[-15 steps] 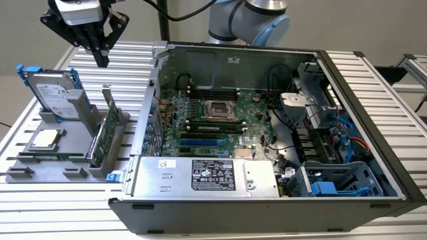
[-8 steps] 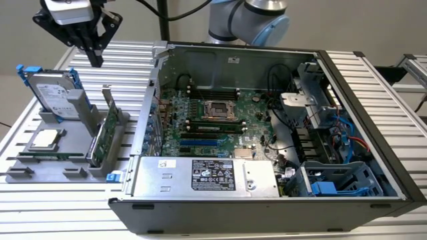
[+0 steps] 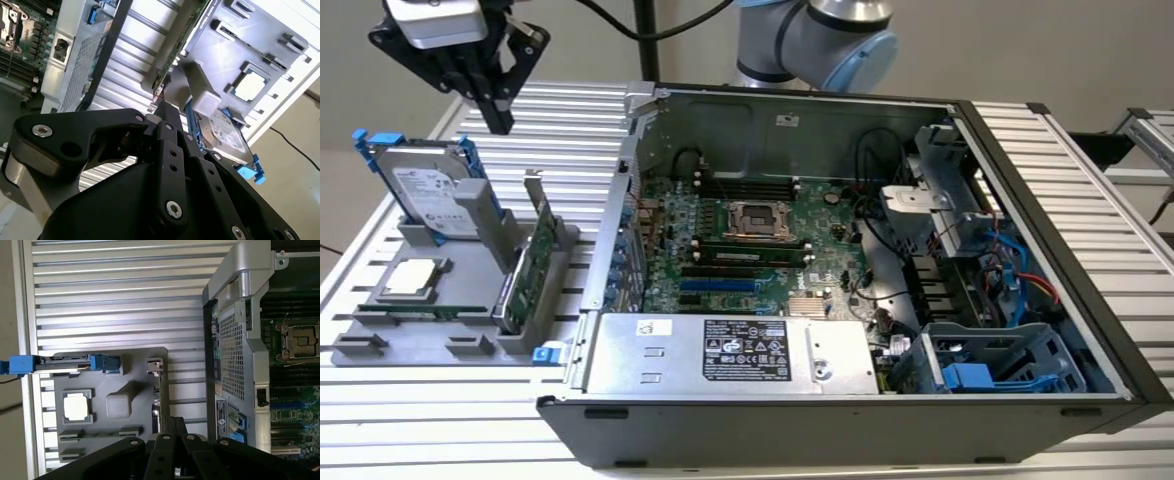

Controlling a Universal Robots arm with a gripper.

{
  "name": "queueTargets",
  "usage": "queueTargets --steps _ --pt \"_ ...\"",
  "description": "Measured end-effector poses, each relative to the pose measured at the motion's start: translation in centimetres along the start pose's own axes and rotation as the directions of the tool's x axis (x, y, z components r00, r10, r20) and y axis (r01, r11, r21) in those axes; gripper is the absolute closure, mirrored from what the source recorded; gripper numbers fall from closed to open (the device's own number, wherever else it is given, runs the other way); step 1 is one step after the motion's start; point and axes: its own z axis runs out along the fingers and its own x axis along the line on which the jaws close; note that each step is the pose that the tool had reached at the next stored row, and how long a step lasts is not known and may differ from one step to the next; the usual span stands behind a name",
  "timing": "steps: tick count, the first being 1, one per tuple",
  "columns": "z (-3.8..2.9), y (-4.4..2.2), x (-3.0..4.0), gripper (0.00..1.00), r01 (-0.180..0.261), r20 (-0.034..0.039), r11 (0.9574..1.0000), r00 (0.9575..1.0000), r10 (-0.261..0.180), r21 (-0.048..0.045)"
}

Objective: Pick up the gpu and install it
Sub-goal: 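Reach for the gpu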

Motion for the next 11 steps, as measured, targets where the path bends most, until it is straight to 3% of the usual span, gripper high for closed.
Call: queueTargets --steps 11 --pt "-0.04 -0.11 1.62 1.00 0.000 0.0000 1.0000 1.0000 0.000 0.0000"
